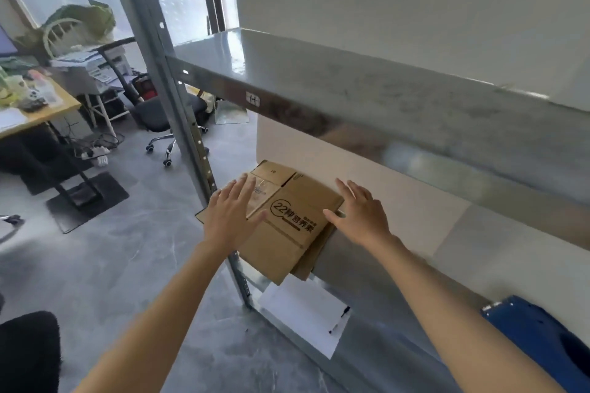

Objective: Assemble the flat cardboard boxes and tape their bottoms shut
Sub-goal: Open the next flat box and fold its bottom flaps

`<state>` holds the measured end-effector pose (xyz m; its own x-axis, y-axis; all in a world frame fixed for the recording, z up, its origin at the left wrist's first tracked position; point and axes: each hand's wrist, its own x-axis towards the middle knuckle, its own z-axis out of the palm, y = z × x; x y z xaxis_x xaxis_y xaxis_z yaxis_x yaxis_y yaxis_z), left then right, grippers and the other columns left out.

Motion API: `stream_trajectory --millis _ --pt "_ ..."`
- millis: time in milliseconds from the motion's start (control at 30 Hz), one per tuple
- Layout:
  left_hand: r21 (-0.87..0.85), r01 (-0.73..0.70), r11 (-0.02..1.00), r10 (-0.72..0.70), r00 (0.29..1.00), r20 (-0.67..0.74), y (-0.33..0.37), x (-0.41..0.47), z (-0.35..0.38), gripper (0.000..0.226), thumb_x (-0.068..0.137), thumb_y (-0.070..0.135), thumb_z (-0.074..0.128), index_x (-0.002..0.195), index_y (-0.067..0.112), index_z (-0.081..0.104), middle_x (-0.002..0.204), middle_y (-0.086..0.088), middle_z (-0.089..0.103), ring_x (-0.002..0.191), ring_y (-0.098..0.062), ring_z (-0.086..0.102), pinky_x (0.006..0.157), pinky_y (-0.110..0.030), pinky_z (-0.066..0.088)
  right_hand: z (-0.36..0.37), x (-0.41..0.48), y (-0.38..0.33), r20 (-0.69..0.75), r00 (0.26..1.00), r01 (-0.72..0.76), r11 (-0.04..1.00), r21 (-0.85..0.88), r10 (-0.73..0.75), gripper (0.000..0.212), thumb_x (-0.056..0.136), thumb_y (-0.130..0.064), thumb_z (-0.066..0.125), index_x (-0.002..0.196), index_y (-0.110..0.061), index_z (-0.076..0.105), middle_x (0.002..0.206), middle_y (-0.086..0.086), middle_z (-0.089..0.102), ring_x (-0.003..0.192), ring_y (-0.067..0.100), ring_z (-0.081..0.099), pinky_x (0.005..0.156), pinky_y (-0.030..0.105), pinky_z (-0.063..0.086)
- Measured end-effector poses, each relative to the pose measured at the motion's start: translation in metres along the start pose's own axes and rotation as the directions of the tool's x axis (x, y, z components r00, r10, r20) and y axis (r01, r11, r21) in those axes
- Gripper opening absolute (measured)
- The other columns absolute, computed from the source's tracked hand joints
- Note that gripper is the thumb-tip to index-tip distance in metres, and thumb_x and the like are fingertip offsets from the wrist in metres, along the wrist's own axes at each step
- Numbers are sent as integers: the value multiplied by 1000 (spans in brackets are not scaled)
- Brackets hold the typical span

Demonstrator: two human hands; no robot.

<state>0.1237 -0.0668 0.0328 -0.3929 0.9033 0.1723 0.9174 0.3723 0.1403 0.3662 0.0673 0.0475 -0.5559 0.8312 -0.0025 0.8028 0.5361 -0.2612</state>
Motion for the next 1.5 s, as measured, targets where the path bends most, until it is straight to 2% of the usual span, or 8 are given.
stream_trajectory --millis 200,400,767,900,1033,1233,1400,1500 --pt "15 -188 982 185 976 114 -47 63 23 83 92 70 36 158 27 9 166 5 10 152 -18 11 121 -41 11 33 2 -27 16 974 -227 974 24 226 79 95 -62 46 158 -28 12 164 2 17 149 23 17 116 46 26" --pt "-60 -279 958 285 917 278 -84 96 49 89 90 71 41 158 27 5 166 5 8 152 -20 12 119 -43 20 65 -6 -68 63 923 -382 923 49 379 79 95 -62 44 158 -27 11 163 4 19 148 26 20 116 47 28" --pt "-236 -69 969 175 868 464 -103 126 88 108 76 86 46 157 28 5 164 -8 14 145 -33 28 106 -51 40 92 -5 -93 118 837 -546 830 116 534 80 95 -66 41 157 -29 8 159 6 30 141 26 35 109 45 41" --pt "-329 -32 944 185 876 445 -104 125 90 108 73 84 52 155 27 12 157 -10 27 140 -35 32 103 -52 41 95 -1 -99 110 830 -558 810 180 547 81 95 -64 45 158 -28 8 159 8 26 142 29 34 107 44 43" --pt "-405 12 914 185 877 443 -102 118 72 114 63 90 48 154 29 16 158 -11 24 141 -37 27 106 -55 37 89 -5 -107 47 824 -545 768 337 564 82 93 -60 53 157 -28 12 154 11 30 136 27 42 100 37 45" --pt "-607 41 794 240 896 374 -88 106 26 114 55 95 53 149 38 25 156 -5 26 142 -33 25 108 -56 34 61 -15 -112 -92 806 -439 694 570 585 82 88 -54 65 154 -26 24 154 8 30 138 23 39 102 26 32" --pt "-744 -20 668 336 900 277 -58 95 -10 109 47 95 55 141 45 30 149 0 34 136 -31 35 110 -57 36 25 -37 -104 -243 755 -347 685 640 609 88 82 -48 75 152 -25 29 147 8 39 128 26 48 107 46 44" --pt "-781 -77 620 400 887 230 -30 85 -21 95 47 90 63 129 52 32 139 2 39 127 -25 39 107 -49 37 8 -57 -88 -302 732 -297 685 666 611 95 80 -46 77 155 -26 23 150 5 41 131 24 47 107 49 43"
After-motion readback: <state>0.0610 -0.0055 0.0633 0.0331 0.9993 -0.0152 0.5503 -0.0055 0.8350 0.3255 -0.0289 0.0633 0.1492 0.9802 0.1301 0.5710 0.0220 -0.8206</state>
